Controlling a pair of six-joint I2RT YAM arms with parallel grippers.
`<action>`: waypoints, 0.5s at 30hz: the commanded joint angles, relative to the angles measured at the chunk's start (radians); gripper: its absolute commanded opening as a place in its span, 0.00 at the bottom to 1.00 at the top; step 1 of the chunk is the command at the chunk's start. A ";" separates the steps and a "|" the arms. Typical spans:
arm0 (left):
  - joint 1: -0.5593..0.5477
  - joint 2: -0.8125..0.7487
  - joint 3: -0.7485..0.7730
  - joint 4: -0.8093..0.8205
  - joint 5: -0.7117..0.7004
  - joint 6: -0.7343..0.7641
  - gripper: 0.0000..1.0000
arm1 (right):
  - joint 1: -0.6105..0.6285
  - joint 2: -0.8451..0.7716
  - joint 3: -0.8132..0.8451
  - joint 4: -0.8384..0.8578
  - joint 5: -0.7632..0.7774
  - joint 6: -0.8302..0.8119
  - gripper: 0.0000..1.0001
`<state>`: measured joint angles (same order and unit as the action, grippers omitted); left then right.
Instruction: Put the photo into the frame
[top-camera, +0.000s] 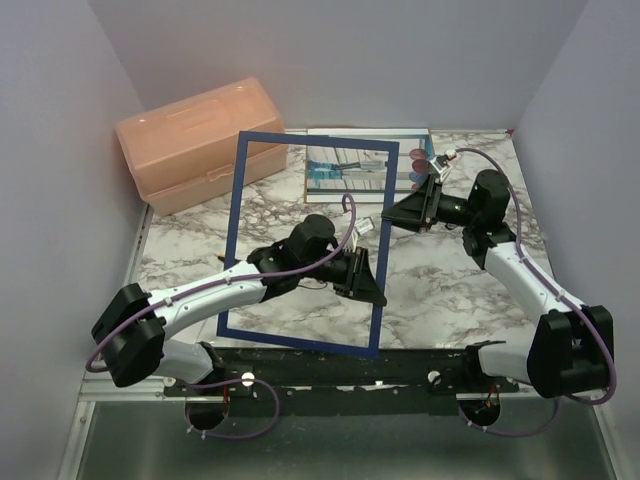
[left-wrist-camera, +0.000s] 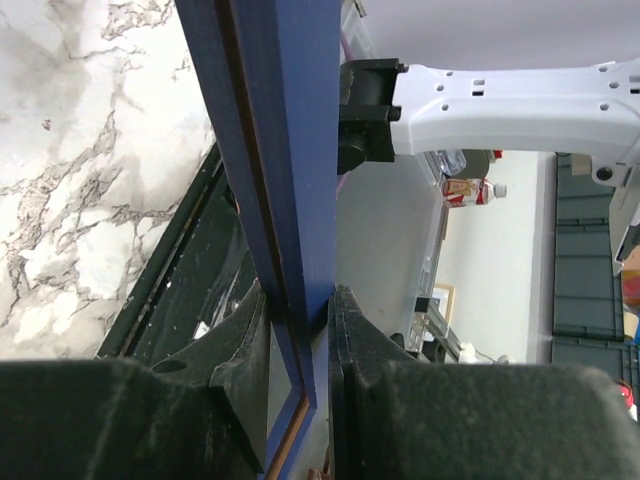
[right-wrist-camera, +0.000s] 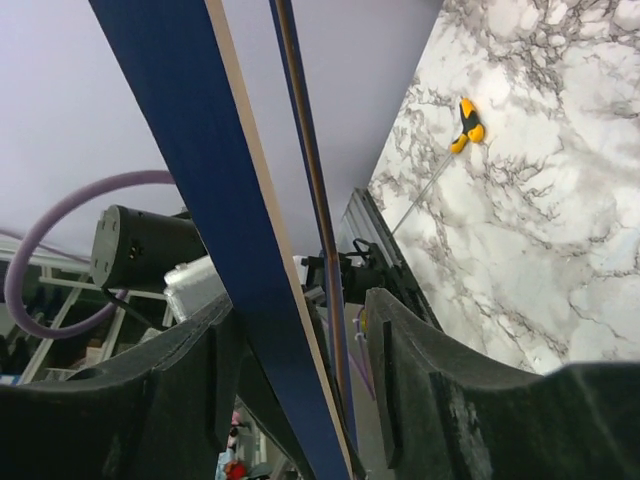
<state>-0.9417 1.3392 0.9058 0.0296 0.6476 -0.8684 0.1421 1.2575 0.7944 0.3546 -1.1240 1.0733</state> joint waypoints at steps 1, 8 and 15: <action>-0.021 0.019 0.053 0.040 0.041 0.035 0.00 | -0.003 0.011 0.005 0.093 -0.045 0.051 0.52; -0.030 0.023 0.071 0.004 0.023 0.050 0.00 | 0.001 0.006 -0.008 0.103 -0.049 0.066 0.16; -0.029 -0.066 0.099 -0.202 -0.192 0.105 0.77 | 0.000 -0.037 0.123 -0.381 0.118 -0.177 0.01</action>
<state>-0.9646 1.3579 0.9482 -0.0429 0.6312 -0.8341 0.1410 1.2533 0.8078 0.3244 -1.1126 1.0294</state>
